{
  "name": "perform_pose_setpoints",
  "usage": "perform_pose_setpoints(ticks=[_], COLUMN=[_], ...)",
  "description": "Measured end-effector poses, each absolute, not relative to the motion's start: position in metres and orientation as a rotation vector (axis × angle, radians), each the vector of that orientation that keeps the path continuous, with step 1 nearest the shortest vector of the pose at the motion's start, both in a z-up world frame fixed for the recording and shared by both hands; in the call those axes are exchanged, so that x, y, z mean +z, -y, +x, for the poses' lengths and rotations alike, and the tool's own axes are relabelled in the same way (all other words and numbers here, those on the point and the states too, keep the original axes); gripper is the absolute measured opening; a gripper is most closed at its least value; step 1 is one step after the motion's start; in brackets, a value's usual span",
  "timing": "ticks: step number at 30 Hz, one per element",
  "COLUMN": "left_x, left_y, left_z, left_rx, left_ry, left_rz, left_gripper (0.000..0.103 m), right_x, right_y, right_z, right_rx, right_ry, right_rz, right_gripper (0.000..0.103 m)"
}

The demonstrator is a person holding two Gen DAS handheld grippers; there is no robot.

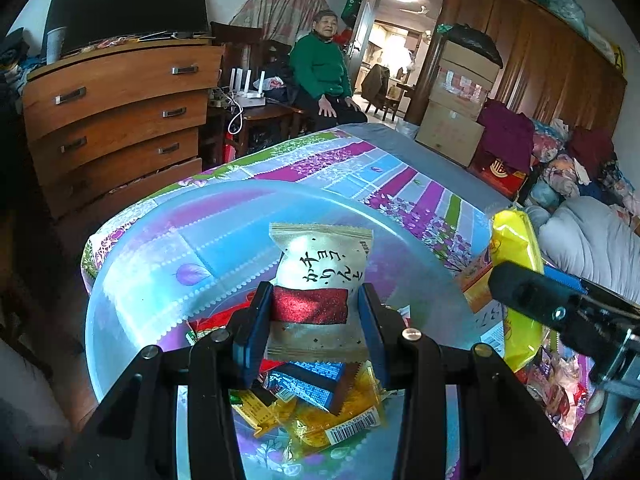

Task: Organize snacks
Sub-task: 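Hold the cream packet and yellow packet above the clear bin with both tools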

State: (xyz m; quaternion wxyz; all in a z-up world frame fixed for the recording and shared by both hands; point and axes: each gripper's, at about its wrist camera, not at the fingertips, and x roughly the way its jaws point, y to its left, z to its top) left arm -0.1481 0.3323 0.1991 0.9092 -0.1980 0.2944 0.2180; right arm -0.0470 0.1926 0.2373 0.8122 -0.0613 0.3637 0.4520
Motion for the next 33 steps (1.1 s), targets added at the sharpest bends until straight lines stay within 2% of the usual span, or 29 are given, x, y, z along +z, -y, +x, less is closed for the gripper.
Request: perform_pose_setpoints(ticks=[33], left_x=[0.1955], left_y=[-0.3344], left_z=[-0.1481], left_rx=[0.448], left_ry=[-0.616], left_rz=[-0.415], left_gripper=[0.044], right_x=[0.2394], right_y=[-0.2036], right_z=[-0.0490], right_rx=[0.972], right_ry=[-0.815], right_rz=[-0.079], right_gripper=[0.074])
